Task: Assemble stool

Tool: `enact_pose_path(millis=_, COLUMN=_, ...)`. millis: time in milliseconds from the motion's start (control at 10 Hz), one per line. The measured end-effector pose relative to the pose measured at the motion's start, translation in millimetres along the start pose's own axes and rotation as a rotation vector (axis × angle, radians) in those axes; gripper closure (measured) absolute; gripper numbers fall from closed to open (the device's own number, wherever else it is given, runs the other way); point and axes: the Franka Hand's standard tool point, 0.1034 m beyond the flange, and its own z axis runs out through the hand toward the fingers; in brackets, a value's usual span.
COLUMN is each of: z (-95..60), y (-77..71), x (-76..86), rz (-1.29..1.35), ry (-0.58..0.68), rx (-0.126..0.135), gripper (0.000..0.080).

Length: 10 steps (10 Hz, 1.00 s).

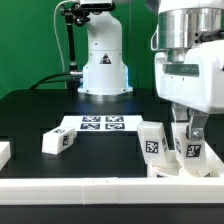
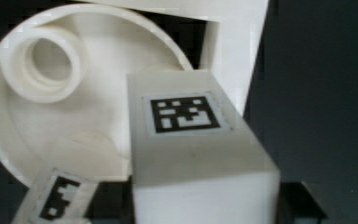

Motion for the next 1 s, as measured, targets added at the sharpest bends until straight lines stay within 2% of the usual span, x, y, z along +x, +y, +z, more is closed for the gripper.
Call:
enact_pose_path(millis=700, z=-0.2, y=2.4, x=1.2, rz=0.336, ry=0.004, rx=-0.008, gripper=0.0449)
enact_pose_path(millis=900, z=-0.6, y=4.1, x=-1.6, rz=0.419, ry=-0.02, rx=0.008, gripper=0.0449)
enact_pose_path(millis=1000, z=-0.7, y=5.6, x=-2.5, rz=0.452, ry=-0.03, rx=0.026, gripper=0.0449)
